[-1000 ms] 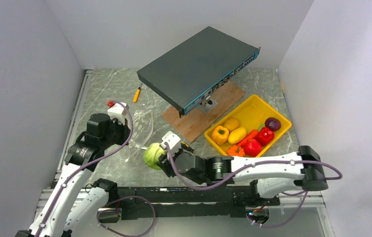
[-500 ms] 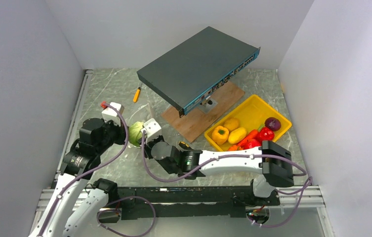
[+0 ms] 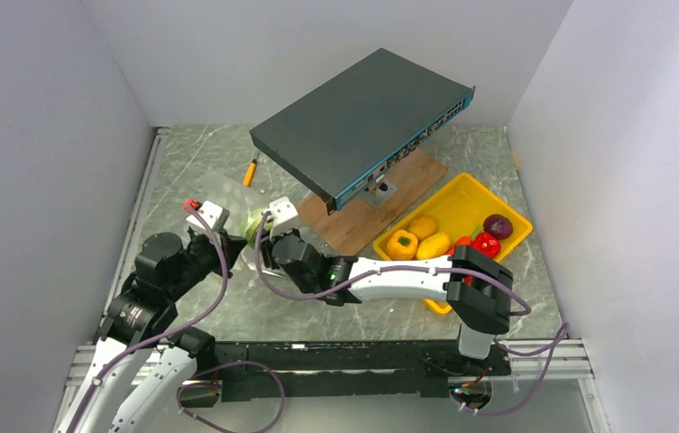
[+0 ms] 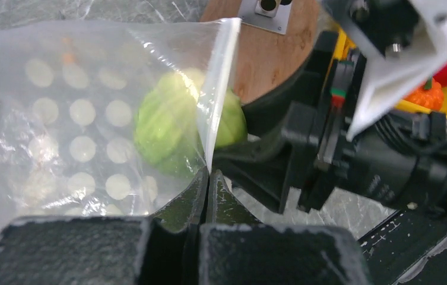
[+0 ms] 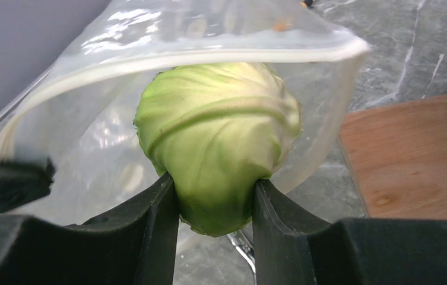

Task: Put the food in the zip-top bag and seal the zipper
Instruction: Place the fake vegetable in the zipper food storage bag.

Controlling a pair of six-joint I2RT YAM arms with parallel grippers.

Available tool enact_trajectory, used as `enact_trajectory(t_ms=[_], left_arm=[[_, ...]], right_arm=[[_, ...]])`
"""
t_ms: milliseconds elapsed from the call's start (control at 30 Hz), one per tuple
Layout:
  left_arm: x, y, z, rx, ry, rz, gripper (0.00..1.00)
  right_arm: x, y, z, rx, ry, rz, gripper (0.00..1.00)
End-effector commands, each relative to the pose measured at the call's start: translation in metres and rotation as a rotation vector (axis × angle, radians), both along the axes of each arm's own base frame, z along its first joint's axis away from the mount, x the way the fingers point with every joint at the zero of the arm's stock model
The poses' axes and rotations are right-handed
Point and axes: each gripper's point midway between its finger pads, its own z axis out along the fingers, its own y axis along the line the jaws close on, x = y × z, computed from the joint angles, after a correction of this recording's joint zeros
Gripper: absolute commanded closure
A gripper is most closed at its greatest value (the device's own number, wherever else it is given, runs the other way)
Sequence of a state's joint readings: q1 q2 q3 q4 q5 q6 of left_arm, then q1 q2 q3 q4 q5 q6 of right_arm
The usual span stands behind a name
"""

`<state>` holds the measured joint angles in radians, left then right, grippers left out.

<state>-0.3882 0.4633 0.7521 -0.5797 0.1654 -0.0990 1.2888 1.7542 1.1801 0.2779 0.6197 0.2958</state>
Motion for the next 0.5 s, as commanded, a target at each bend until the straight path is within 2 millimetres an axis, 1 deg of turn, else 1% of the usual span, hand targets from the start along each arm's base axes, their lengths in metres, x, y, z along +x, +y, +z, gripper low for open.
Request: enact_trajectory(t_ms=[0, 67, 200, 267, 333, 400, 433, 467], left_arm=[[-0.002, -0.013, 0.011, -0.043, -0.018, -0.061, 1.00], [-0.002, -0.016, 0.008, -0.038, -0.001, -0.077, 1.00], [0.000, -0.017, 0.006, -0.032, 0.013, -0.073, 1.00], [-0.001, -0.015, 0.009, -0.037, 0.000, -0.067, 1.00], [-0.002, -0.013, 0.013, -0.046, -0.021, -0.053, 1.00], [-0.002, -0.009, 0.017, -0.056, -0.040, -0.029, 1.00], [-0.002, -0.005, 0.019, -0.058, -0.052, -0.010, 1.00], [-0.002, -0.003, 0.020, -0.062, -0.056, 0.005, 1.00]], right_arm=[[0.007, 0.013, 0.044, 0.162, 0.001, 0.005, 1.00], [0.004, 0.020, 0.048, 0.162, 0.005, 0.039, 1.00], [-0.007, 0.035, 0.060, 0.227, 0.029, 0.120, 1.00], [-0.007, 0.039, 0.064, 0.277, 0.059, 0.143, 0.91], [-0.005, 0.041, 0.063, 0.329, 0.105, 0.160, 0.85], [-0.003, 0.047, 0.055, 0.354, 0.145, 0.192, 0.76], [-0.002, 0.050, 0.048, 0.346, 0.166, 0.204, 0.72], [-0.002, 0.053, 0.045, 0.339, 0.182, 0.221, 0.67]])
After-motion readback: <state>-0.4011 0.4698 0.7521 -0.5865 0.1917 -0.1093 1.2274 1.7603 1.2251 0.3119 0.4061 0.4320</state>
